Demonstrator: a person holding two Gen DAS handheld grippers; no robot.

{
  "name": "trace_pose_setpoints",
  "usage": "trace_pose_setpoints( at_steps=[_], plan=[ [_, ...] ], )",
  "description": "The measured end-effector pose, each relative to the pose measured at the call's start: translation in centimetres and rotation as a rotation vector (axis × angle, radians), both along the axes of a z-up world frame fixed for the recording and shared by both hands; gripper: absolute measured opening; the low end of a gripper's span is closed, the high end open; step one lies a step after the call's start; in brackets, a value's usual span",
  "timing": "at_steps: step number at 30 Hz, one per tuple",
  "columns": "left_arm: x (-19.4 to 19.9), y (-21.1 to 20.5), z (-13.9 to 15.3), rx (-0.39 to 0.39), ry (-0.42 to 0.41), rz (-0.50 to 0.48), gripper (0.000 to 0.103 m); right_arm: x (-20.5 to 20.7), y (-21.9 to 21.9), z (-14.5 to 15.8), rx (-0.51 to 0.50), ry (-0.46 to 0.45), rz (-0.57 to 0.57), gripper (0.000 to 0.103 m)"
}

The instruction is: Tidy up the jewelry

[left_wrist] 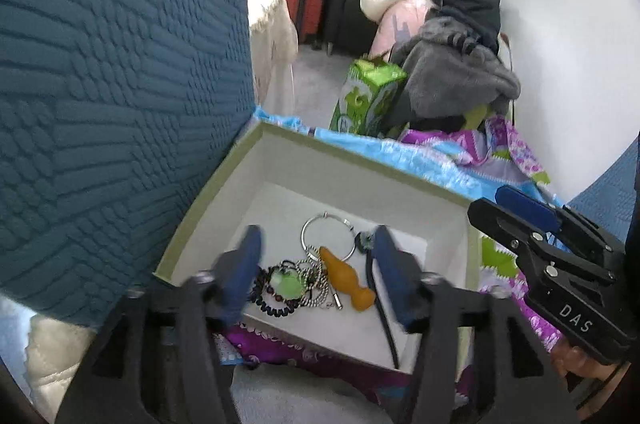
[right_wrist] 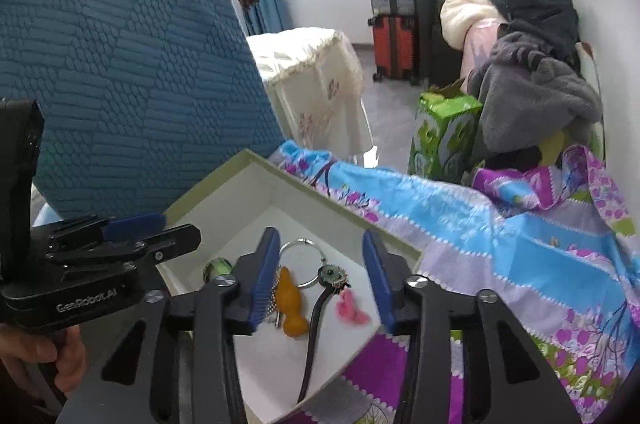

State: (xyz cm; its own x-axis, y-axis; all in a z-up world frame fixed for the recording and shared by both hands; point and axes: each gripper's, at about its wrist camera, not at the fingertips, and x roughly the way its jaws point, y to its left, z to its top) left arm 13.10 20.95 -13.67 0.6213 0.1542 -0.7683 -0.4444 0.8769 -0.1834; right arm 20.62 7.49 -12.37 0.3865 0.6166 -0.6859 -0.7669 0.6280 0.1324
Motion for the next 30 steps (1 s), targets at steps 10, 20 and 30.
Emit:
trace_pose_setpoints(
  at_steps=[10, 20, 30],
  plan=[
    [-3.0, -2.7, 9.5, 0.093, -0.152, -0.046, 0.075, -1.9, -4.5, 8.8, 0.121, -0.114, -0.058, 0.063],
    [-7.6, -7.2, 15.9, 0.158, -0.256, -0.072, 0.079, -6.3, -10.7, 16.7, 0.19, -0.236, -0.096, 0.076],
    [-9.6, -10.8, 16.1, 0.177, -0.25, -0.087, 0.087, -9.5, -15.5, 16.2, 0.195, -0.23, -0.152, 0.091]
  ],
)
